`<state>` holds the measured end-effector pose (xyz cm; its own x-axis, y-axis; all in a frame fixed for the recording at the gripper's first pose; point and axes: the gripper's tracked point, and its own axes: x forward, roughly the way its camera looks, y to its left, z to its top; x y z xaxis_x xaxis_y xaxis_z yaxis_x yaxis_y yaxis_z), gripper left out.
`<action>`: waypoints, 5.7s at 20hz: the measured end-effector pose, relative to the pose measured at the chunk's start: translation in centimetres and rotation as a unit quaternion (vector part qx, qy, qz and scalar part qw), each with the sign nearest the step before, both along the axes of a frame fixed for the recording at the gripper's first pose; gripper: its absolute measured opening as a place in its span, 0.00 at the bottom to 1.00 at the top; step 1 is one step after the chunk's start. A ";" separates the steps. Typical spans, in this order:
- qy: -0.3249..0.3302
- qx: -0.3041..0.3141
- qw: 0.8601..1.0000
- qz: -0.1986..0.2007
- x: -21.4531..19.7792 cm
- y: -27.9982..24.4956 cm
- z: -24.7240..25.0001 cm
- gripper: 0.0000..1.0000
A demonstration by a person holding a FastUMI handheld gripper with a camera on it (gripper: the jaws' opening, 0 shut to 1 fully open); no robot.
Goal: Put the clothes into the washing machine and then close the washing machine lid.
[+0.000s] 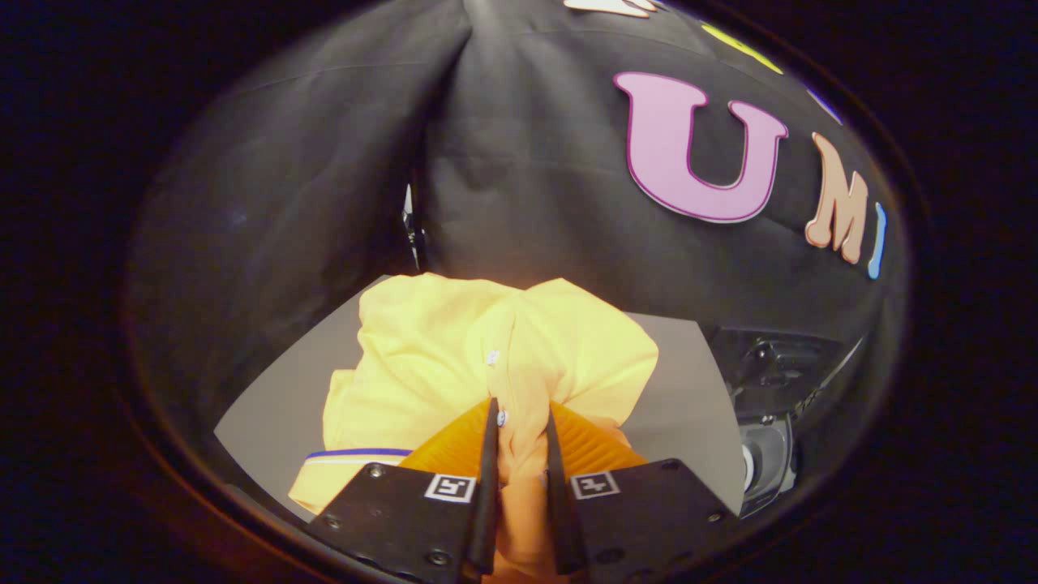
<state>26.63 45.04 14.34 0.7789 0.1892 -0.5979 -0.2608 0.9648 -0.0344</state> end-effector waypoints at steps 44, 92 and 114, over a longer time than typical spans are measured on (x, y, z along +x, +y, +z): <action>0.028 0.048 0.992 -0.115 0.4 -37.0 -18.3 0.07; -0.056 -0.013 0.986 -0.154 1.0 -39.8 -22.6 0.98; -0.285 0.000 0.942 -0.176 7.7 -38.1 12.6 0.97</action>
<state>34.31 6.96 26.97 0.9880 -0.1406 -0.0633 0.1359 0.9881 -0.0722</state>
